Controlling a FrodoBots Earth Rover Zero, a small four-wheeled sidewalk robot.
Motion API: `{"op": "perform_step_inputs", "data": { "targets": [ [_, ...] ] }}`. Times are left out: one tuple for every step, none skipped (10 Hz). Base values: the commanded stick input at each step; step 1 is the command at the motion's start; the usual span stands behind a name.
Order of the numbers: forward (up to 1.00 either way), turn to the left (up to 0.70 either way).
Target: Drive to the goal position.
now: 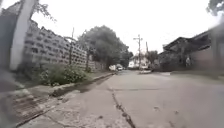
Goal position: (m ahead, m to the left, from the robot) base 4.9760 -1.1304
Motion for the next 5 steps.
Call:
{"op": "perform_step_inputs", "data": {
  "targets": [
    [0.70,0.00],
    [0.70,0.00],
    [0.70,0.00],
    [0.70,0.00],
    [0.70,0.00]
  ]
}}
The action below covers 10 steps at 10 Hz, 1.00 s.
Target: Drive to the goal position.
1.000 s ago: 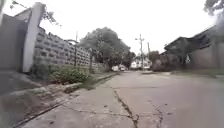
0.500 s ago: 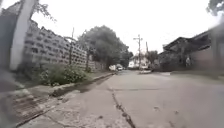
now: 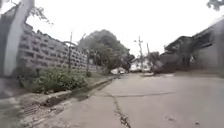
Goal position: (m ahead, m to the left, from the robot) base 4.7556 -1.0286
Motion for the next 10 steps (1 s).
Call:
{"op": "perform_step_inputs", "data": {
  "targets": [
    [0.70,-0.07],
    [0.70,-0.20],
    [0.70,-0.33],
    [0.70,-0.33],
    [0.70,-0.33],
    [0.70,-0.33],
    [0.70,-0.34],
    [0.70,-0.34],
    [0.70,-0.14],
    [0.70,0.00]
  ]
}}
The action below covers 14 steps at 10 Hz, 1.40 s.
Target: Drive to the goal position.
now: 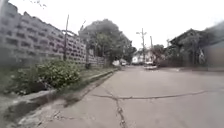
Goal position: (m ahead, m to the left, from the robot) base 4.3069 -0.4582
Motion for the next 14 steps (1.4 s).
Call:
{"op": "perform_step_inputs", "data": {
  "targets": [
    [0.70,0.00],
    [0.70,0.00],
    [0.70,0.00],
    [0.70,0.00],
    [0.70,0.00],
    [0.70,0.00],
    [0.70,0.00],
    [0.70,-0.02],
    [0.70,-0.12],
    [0.70,-0.34],
    [0.70,-0.35],
    [0.70,-0.35],
    [0.70,-0.35],
    [0.70,-0.35]
  ]
}}
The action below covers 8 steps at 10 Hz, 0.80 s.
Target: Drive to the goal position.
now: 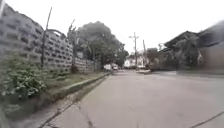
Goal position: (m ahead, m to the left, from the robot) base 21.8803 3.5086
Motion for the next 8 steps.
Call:
{"op": "perform_step_inputs", "data": {
  "targets": [
    [0.70,-0.35],
    [0.70,-0.32],
    [0.70,-0.16],
    [0.70,0.00],
    [0.70,0.00],
    [0.70,0.00],
    [0.70,0.00],
    [0.70,0.00]
  ]
}}
